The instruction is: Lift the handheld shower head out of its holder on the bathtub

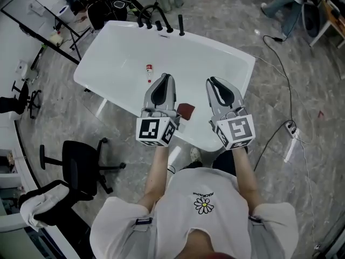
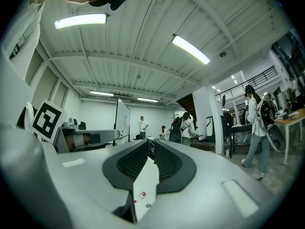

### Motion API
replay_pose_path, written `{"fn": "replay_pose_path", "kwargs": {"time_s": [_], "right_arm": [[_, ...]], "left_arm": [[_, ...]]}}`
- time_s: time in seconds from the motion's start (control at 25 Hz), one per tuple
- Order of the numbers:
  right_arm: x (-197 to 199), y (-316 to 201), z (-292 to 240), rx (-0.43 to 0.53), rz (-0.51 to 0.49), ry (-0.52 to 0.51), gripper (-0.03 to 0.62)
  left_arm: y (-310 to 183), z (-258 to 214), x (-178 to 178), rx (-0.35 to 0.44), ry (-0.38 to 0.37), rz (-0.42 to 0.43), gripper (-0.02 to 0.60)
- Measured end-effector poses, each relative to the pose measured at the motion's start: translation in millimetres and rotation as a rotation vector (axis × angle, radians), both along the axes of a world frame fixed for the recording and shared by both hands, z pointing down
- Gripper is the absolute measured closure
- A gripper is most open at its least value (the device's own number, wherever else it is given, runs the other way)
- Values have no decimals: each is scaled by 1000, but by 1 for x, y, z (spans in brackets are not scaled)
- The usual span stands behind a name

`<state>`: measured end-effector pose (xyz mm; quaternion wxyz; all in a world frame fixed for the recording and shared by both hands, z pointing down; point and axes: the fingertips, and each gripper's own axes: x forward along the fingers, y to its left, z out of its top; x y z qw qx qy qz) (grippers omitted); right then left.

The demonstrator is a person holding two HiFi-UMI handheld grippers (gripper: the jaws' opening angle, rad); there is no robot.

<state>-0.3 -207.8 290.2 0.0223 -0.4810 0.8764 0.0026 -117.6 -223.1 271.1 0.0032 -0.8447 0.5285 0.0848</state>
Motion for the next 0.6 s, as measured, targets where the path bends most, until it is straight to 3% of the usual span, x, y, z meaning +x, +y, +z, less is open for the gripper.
{"fn": "replay_pose_path", "kwargs": {"time_s": [0.12, 0.48, 0.6], "right_arm": [[13, -28, 2, 0, -35, 7, 513], [38, -148, -6, 6, -202, -66, 506], [45, -186, -1, -33, -251, -90, 497]], "left_arm": [[-25, 6, 20, -10, -17, -4, 581], [-110, -9, 61, 9, -65, -123, 581], [-135, -11, 70, -5, -128, -168, 581]]}}
